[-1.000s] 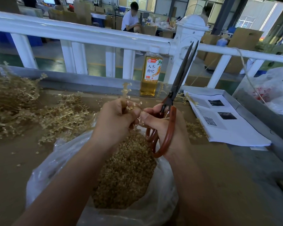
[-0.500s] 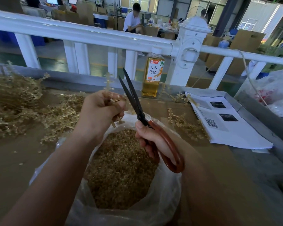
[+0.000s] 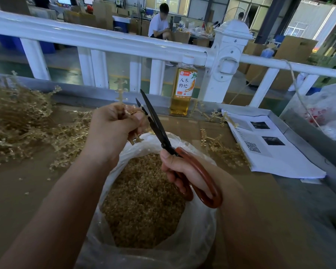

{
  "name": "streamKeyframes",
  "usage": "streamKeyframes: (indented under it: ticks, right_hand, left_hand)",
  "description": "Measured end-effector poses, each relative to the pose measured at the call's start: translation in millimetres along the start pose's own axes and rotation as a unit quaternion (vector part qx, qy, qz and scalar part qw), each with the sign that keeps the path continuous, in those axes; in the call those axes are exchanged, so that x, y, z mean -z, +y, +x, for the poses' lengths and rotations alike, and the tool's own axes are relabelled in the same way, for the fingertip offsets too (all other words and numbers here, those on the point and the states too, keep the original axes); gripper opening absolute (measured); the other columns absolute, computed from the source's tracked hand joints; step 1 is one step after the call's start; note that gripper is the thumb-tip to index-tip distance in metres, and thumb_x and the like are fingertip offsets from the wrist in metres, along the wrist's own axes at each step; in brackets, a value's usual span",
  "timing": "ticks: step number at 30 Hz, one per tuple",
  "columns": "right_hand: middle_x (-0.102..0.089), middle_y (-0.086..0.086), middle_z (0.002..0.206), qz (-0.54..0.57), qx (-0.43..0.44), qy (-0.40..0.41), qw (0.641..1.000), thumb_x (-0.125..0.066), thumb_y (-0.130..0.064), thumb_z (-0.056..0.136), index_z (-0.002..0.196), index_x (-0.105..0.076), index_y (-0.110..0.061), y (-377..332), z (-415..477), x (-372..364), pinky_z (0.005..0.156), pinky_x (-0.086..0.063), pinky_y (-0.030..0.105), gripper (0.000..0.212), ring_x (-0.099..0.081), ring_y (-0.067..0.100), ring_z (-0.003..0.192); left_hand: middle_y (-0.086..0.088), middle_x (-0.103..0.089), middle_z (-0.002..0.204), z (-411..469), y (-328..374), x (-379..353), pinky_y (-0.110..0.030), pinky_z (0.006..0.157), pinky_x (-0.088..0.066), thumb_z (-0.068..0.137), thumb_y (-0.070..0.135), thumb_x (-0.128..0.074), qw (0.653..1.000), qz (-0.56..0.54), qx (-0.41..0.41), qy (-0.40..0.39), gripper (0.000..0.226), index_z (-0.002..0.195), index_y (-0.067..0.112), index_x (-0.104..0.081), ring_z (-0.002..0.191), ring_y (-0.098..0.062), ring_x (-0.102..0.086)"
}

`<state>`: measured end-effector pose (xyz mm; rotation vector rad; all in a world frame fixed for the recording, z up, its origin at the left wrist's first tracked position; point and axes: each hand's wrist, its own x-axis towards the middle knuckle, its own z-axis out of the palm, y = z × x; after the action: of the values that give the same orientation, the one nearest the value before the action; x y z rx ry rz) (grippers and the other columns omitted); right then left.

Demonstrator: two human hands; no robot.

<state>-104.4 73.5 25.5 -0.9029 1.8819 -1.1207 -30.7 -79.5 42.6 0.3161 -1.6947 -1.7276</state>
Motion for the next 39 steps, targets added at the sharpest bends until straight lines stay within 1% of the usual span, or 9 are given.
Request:
streamKeyframes:
  ticks: [3,7,9,16,20,24,26,35,39]
  right_hand:
    - [-0.049,-0.008,0.063,-0.006,-0.003,-0.007,1.0,-0.042,-0.072,0.062,0.08,-0.05,-0.031,-2.1,-1.2,0.8,0.053,-0.042,0.023,0.045,-0.044,0.006,0.05]
    - [-0.048,-0.005,0.065,-0.014,-0.012,-0.012,1.0,-0.041,-0.059,0.087,0.08,-0.048,-0.032,-4.0,-2.5,1.4,0.052,-0.041,0.022,0.028,-0.043,0.008,0.053]
    - [-0.047,-0.005,0.065,-0.012,-0.019,-0.012,1.0,-0.041,-0.054,0.09,0.08,-0.048,-0.03,-4.9,-3.4,0.8,0.052,-0.041,0.021,0.026,-0.042,0.007,0.052]
    - [-0.041,-0.003,0.06,-0.037,-0.014,-0.003,0.999,-0.04,-0.053,0.09,0.072,-0.045,-0.019,-8.2,-2.0,-1.7,0.052,-0.038,0.025,0.039,-0.038,0.009,0.048]
    - [-0.04,-0.005,0.057,-0.038,-0.006,-0.011,0.999,-0.041,-0.056,0.088,0.07,-0.044,-0.025,-7.1,-1.0,-2.0,0.05,-0.038,0.023,0.036,-0.037,0.008,0.046]
    - [-0.042,-0.015,0.039,0.013,-0.011,-0.027,0.999,-0.045,-0.067,0.061,0.072,-0.044,-0.027,-3.4,0.3,-3.4,0.033,-0.029,0.011,0.042,-0.035,0.0,0.03]
    - [-0.041,-0.017,0.036,0.024,-0.011,-0.03,0.999,-0.045,-0.067,0.057,0.073,-0.044,-0.027,-0.7,1.6,-3.1,0.03,-0.026,0.01,0.043,-0.034,-0.001,0.027]
    - [-0.042,-0.017,0.036,0.06,-0.032,-0.032,0.997,-0.048,-0.066,0.062,0.074,-0.045,-0.03,3.7,5.9,-1.2,0.028,-0.025,0.01,0.038,-0.034,-0.001,0.026]
    - [-0.041,-0.016,0.034,0.058,-0.054,-0.022,0.997,-0.046,-0.06,0.08,0.073,-0.044,-0.033,4.4,6.4,-0.1,0.028,-0.024,0.009,0.028,-0.033,-0.001,0.025]
  left_hand:
    - [0.006,-0.056,0.049,0.3,0.6,-0.9,-0.015,0.044,-0.041,0.086,-0.008,-0.052,1.0,-0.008,0.01,0.002,0.027,0.066,0.009,-0.057,0.045,-0.005,-0.05]
    - [0.006,-0.056,0.043,0.6,2.0,-1.1,-0.013,0.041,-0.037,0.086,-0.006,-0.054,0.999,-0.019,0.029,0.021,0.024,0.066,0.009,-0.055,0.041,-0.004,-0.048]
    - [0.005,-0.057,0.044,0.4,1.9,-0.7,-0.013,0.042,-0.038,0.085,-0.005,-0.055,0.999,-0.021,0.035,0.02,0.023,0.067,0.009,-0.056,0.042,-0.004,-0.049]
    - [0.004,-0.061,0.048,1.1,3.5,2.7,-0.013,0.042,-0.04,0.085,-0.004,-0.056,0.997,-0.03,0.068,0.027,0.02,0.069,0.008,-0.059,0.041,-0.004,-0.05]
    - [0.003,-0.061,0.047,0.7,6.9,6.0,-0.014,0.043,-0.04,0.084,-0.004,-0.056,0.996,-0.041,0.08,0.024,0.018,0.07,0.007,-0.057,0.041,-0.005,-0.05]
    - [0.004,-0.06,0.048,1.6,6.5,7.6,-0.018,0.046,-0.039,0.084,-0.003,-0.057,0.995,-0.036,0.084,0.027,0.017,0.071,0.008,-0.058,0.043,-0.006,-0.05]
    - [0.004,-0.06,0.048,2.0,5.8,7.8,-0.018,0.047,-0.04,0.084,-0.002,-0.057,0.995,-0.039,0.091,0.028,0.016,0.071,0.008,-0.058,0.044,-0.007,-0.049]
    - [0.003,-0.06,0.049,3.8,5.2,9.7,-0.014,0.045,-0.041,0.082,-0.002,-0.058,0.993,-0.053,0.099,0.03,0.016,0.07,0.008,-0.058,0.044,-0.007,-0.05]
    - [0.003,-0.06,0.049,3.7,4.8,10.2,-0.014,0.044,-0.041,0.081,-0.002,-0.059,0.993,-0.058,0.1,0.03,0.015,0.07,0.008,-0.059,0.043,-0.007,-0.05]
